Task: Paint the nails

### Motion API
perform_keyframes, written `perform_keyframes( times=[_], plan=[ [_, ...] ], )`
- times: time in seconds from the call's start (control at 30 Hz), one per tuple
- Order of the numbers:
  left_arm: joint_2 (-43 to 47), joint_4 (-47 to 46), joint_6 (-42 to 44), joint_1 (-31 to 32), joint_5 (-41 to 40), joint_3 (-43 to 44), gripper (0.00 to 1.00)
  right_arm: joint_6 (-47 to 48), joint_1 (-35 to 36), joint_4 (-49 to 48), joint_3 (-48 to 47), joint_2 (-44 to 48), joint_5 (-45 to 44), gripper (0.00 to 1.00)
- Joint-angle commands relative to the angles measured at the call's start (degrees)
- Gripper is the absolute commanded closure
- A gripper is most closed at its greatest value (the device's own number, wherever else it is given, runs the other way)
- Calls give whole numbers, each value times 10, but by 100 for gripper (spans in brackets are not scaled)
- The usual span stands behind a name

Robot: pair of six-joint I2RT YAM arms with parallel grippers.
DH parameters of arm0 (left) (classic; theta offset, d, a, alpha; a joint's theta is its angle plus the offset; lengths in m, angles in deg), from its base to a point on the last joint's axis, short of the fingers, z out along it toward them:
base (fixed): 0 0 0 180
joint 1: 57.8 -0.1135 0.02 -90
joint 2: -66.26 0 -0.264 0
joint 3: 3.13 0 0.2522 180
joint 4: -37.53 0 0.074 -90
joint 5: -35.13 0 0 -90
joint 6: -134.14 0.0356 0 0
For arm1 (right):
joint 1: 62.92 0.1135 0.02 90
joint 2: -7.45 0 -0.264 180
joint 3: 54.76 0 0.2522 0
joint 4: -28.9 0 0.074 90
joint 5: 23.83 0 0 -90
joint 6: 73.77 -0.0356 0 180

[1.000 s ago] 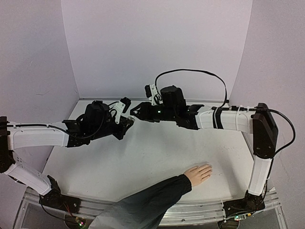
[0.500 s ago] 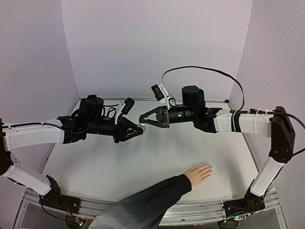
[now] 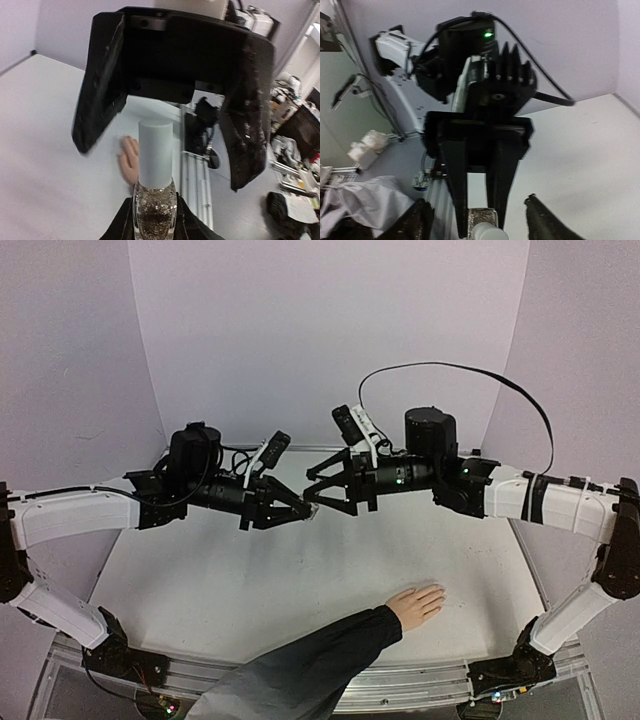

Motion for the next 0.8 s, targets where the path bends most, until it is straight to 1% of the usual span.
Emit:
perform_keyframes(
  times=[0.0,0.1,0.17,0.23,0.27,0.3,0.37,0.47,0.57,0.77],
  plan=[
    [63,-27,40,6,-244,-39,100,-27,2,2,0,30,-192,18],
    [81,-26,64,23,-431,-64,100,-77,2,5,-11,18,-235,16],
    [86,-27,86,38,-513,-73,100,-124,2,5,-28,-5,-238,16],
    [85,-27,92,46,-557,-75,100,-185,3,0,-46,-31,-243,18],
    [83,-28,93,47,-568,-75,100,-213,3,-8,-56,-44,-243,21],
    [80,-28,106,48,-578,-75,100,-236,5,-20,-59,-57,-239,26],
    [70,-28,111,48,-590,-72,100,-264,12,-58,-68,-79,-225,30],
    [50,-28,114,48,-595,-64,100,-281,24,-65,-91,-110,-245,32],
    [49,-31,113,49,-586,-65,100,-299,25,-68,-106,-130,-266,32],
    [45,-34,119,49,-572,-71,100,-319,31,-85,-130,-167,-273,38]
  ],
)
